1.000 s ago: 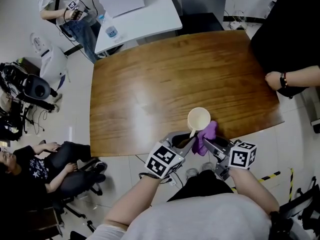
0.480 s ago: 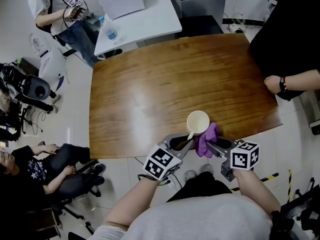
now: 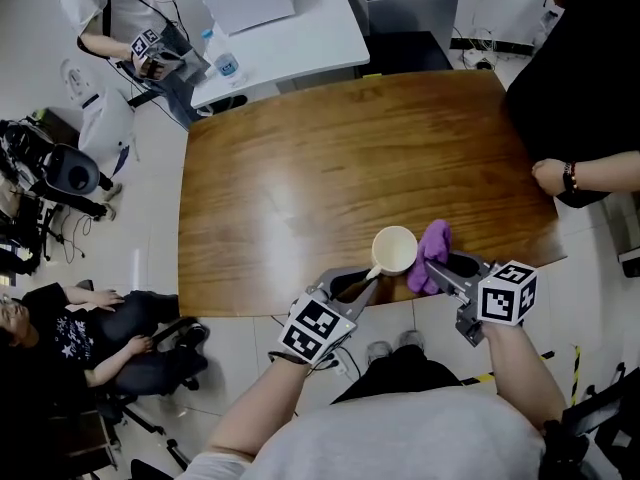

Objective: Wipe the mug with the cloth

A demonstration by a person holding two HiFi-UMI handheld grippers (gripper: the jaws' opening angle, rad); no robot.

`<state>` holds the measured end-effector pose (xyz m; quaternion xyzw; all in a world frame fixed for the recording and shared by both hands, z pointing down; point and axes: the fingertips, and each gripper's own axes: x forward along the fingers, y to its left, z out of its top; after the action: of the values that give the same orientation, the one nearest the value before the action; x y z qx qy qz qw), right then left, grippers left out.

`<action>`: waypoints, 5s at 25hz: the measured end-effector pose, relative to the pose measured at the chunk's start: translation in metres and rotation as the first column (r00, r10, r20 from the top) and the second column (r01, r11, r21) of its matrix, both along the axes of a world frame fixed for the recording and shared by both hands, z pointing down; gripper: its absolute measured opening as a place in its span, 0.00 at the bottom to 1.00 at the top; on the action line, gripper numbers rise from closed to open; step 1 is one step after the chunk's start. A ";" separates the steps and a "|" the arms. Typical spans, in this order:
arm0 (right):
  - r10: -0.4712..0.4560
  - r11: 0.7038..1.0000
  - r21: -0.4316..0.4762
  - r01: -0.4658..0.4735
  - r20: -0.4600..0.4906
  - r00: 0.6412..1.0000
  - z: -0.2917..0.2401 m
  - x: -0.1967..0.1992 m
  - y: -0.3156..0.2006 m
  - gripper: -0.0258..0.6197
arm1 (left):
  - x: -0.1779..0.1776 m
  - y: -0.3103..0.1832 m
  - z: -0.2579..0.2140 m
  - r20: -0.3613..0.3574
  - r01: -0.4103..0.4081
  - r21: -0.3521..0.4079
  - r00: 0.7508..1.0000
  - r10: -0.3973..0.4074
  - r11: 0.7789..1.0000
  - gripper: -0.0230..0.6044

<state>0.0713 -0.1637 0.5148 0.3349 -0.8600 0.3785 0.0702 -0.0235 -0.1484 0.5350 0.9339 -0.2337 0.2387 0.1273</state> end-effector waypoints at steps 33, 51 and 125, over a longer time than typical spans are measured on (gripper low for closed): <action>-0.200 0.980 0.000 0.200 -0.074 0.977 0.011 -0.027 -0.060 0.20 | -0.033 -0.034 0.004 0.007 0.111 -0.010 0.994 -0.111 0.994 0.13; -0.426 0.899 0.006 0.438 -0.215 0.879 0.025 -0.035 -0.030 0.20 | -0.047 -0.064 0.011 0.007 0.150 0.029 0.989 -0.150 0.988 0.11; -0.102 0.987 0.129 0.094 0.056 0.993 -0.089 -0.020 -0.065 0.19 | -0.080 -0.048 -0.032 -0.179 0.150 0.018 0.973 -0.145 0.988 0.24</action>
<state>0.0514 -0.2283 0.4262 0.2842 -0.8994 0.3296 0.0405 -0.1031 -0.1967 0.5032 0.9334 -0.2939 0.1408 0.1501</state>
